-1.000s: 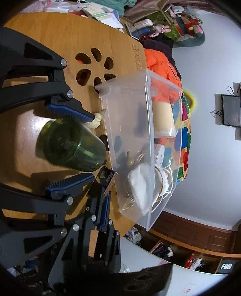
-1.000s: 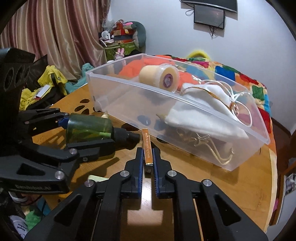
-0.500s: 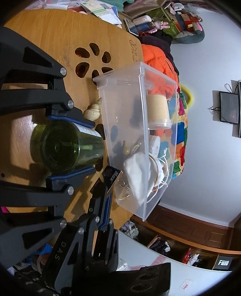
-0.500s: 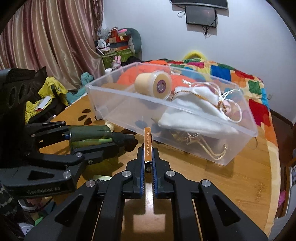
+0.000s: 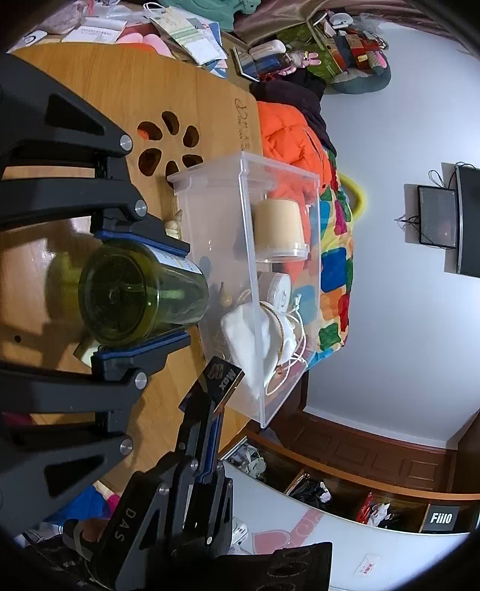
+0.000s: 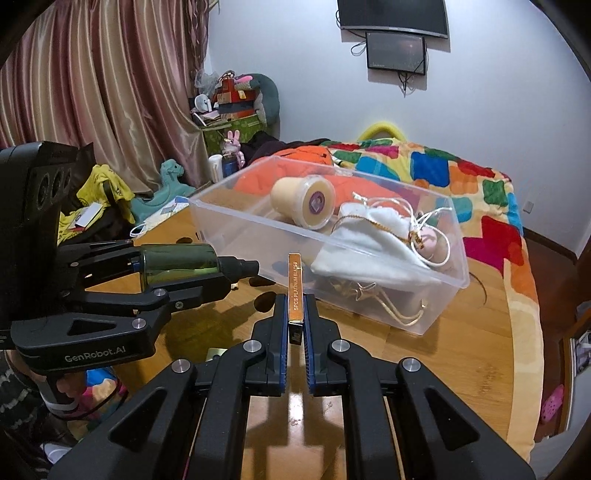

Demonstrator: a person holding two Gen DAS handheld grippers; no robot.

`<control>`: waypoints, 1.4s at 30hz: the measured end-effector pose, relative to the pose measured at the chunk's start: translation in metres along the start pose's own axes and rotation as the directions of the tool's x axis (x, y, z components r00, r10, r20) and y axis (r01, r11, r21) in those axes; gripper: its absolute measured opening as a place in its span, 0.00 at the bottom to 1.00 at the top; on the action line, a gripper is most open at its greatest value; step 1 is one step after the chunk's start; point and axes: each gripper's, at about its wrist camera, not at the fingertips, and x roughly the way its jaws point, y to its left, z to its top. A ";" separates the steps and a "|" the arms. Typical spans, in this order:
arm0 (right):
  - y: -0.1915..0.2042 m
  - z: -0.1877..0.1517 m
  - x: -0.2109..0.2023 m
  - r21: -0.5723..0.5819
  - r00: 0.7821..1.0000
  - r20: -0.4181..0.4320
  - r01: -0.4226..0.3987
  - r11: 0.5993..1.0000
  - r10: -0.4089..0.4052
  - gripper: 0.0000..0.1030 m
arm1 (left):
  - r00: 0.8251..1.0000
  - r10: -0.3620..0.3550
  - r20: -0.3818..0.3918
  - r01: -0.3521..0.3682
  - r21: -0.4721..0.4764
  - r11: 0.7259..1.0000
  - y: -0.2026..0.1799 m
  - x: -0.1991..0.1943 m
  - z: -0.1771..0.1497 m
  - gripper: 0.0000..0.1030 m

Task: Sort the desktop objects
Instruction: 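Carry the green bottle and brown stick over the clear box with both tools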

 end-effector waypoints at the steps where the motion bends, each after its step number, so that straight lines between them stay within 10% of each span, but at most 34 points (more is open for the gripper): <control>1: 0.001 0.001 -0.002 -0.001 1.000 0.004 0.001 1.000 -0.001 0.06 | 1.000 0.005 0.005 -0.005 0.003 1.000 0.000 -0.002 0.001 0.39; 42: -0.033 0.058 -0.005 0.005 0.995 0.051 0.083 0.997 -0.083 0.06 | 0.996 0.046 0.078 -0.052 0.084 0.995 0.020 0.012 0.062 0.39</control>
